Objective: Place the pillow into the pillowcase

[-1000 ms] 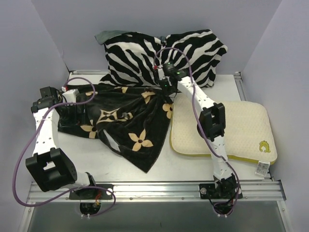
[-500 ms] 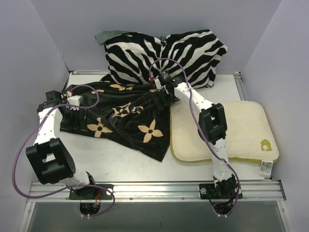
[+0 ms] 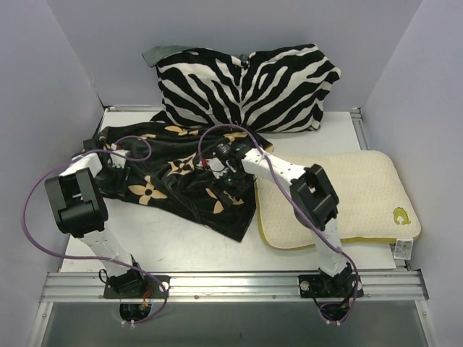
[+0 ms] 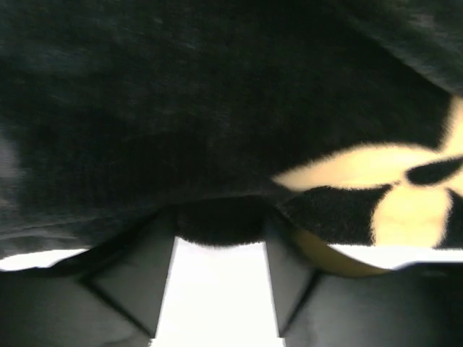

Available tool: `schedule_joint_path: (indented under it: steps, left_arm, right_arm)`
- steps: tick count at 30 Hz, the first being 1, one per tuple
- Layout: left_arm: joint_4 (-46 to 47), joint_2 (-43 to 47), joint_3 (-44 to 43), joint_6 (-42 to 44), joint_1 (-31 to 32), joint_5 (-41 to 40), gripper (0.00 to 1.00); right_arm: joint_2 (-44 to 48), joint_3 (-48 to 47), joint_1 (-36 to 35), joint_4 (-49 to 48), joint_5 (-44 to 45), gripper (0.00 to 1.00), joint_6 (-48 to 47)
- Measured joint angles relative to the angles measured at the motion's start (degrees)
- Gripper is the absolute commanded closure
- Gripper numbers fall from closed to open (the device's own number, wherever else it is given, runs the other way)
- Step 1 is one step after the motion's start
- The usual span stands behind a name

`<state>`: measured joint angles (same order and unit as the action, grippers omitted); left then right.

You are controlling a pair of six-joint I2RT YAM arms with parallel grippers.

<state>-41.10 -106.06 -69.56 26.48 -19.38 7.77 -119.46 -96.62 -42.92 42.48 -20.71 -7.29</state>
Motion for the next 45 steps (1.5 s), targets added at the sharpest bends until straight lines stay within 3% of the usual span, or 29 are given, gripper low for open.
schedule_joint_path:
  steps: [3, 8, 11, 12, 14, 15, 17, 18, 19, 21, 22, 25, 26, 29, 35, 38, 41, 45]
  left_arm:
    - [1.25, -0.48, -0.04, 1.66, -0.09, -1.95, 0.58]
    - [3.34, 3.45, 5.22, 7.89, -2.91, -2.58, 0.79]
    - [1.01, 7.61, 9.92, 12.79, -7.06, -2.32, 0.85]
    - [-0.17, 9.27, 11.58, 14.78, -8.31, -2.12, 0.91]
    - [-4.7, 13.29, 15.52, 19.23, -10.12, -1.68, 0.92]
    - [-6.99, 15.41, 17.53, 21.44, -10.45, -1.68, 0.92]
    - [-12.55, 19.61, 20.35, 25.77, -10.6, -1.7, 0.81]
    - [-14.99, 21.42, 21.11, 27.58, -10.51, -1.68, 0.75]
    - [-17.35, 22.99, 21.33, 29.11, -10.43, -1.68, 0.58]
    - [-20.96, 25.09, 20.7, 31.58, -10.47, -1.29, 0.44]
    - [-23.32, 25.2, 19.39, 32.15, -10.47, -0.79, 0.38]
    - [-29.05, 24.79, 12.17, 32.37, -10.16, 4.11, 0.32]
    - [-30.14, 24.65, 8.92, 32.04, -9.73, 6.45, 0.19]
    - [-30.49, 24.96, 1.11, 27.74, -5.68, 14.03, 0.17]
    - [-17.46, 26.29, 1.7, 9.68, 19.04, 18.21, 0.18]
    - [-10.54, 22.47, 2.25, 1.57, 27.71, 17.86, 0.22]
    - [-4.15, 16.06, 2.19, -4.79, 31.34, 17.03, 0.28]
    - [-0.31, 8.72, 1.05, -9.29, 31.65, 15.5, 0.36]
  right_arm:
    - [-5.53, 0.24, -0.04, -0.09, 0.37, 0.49, 0.2]
    - [-4.94, 1.95, -0.04, -1.18, 1.38, 0.5, -0.33]
    - [-2.75, 5.53, -0.33, -2.32, 1.9, 0.5, -1.07]
    - [-1.77, 7.02, -0.37, -2.64, 1.88, 0.5, -1.42]
    - [0.24, 10.38, -0.83, -2.56, 1.79, 0.51, -2.43]
    - [1.25, 12.0, -1.18, -2.45, 1.77, 0.51, -3.02]
    - [3.04, 15.02, -2.19, -1.18, 1.62, 0.48, -4.15]
    - [3.74, 16.13, -2.67, -0.13, 1.49, 0.41, -4.76]
    - [4.35, 16.96, -3.04, 0.74, 1.05, 0.37, -5.2]
    - [5.6, 17.66, -3.69, 2.49, -0.46, 0.31, -6.05]
    - [6.6, 17.66, -3.98, 3.28, -1.36, 0.3, -6.16]
    - [11.02, 16.33, -3.41, 5.18, -3.39, 0.32, -5.53]
    - [12.74, 15.28, -2.64, 5.31, -4.09, 0.33, -5.05]
    - [17.42, 11.04, 1.49, 5.09, -7.02, 0.33, -3.17]
    - [22.08, 6.16, 13.49, 4.52, -8.61, 0.16, -1.84]
    - [22.69, 6.21, 16.96, 5.38, -6.8, 0.17, -2.99]
    - [22.8, 6.67, 16.61, 5.7, -6.25, 0.21, -3.48]
    - [22.8, 8.74, 15.91, 5.68, -6.73, 0.27, -3.23]
